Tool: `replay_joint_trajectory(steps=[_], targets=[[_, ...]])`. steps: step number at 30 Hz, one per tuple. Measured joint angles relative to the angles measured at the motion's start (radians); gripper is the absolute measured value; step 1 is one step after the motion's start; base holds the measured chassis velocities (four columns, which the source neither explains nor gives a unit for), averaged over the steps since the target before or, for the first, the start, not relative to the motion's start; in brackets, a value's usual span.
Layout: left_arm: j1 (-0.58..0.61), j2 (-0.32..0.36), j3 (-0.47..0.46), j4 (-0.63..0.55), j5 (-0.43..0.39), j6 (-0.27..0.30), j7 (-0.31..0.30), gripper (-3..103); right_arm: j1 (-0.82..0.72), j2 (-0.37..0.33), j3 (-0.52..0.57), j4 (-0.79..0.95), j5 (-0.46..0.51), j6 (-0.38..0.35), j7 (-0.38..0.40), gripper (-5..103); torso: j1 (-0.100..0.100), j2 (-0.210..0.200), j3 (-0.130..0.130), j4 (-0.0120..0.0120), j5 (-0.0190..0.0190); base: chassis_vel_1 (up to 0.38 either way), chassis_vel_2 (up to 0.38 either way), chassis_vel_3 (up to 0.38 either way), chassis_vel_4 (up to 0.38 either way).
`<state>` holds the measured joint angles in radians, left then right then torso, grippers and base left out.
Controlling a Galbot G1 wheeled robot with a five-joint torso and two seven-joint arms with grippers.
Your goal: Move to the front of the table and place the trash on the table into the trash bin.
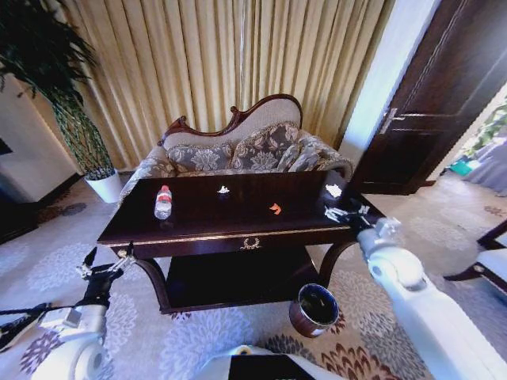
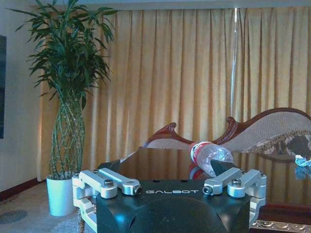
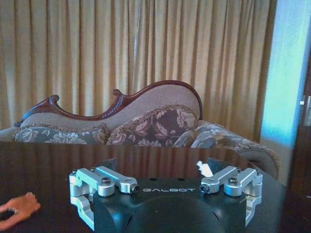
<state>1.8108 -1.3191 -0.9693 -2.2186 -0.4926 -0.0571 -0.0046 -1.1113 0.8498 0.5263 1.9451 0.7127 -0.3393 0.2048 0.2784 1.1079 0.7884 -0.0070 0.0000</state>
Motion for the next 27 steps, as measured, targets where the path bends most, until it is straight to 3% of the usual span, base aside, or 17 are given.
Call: replay_joint_trajectory(steps=[6,27], targets=[[-0.004,0.003,-0.003,-0.008,0.0,0.008,-0.001,100,0.186,0.018,-0.131,-0.138,-0.005,-0.035,0.031,100,0.0,0.0,0.0,0.0001,0.0,0.0,0.0,0.0,0.0],[0.006,-0.016,-0.004,-0.019,0.004,0.016,-0.001,100,0.474,0.036,-0.288,-0.463,-0.022,-0.047,0.034,100,0.0,0.0,0.0,0.0001,-0.0001,0.0,0.0,0.0,0.0]])
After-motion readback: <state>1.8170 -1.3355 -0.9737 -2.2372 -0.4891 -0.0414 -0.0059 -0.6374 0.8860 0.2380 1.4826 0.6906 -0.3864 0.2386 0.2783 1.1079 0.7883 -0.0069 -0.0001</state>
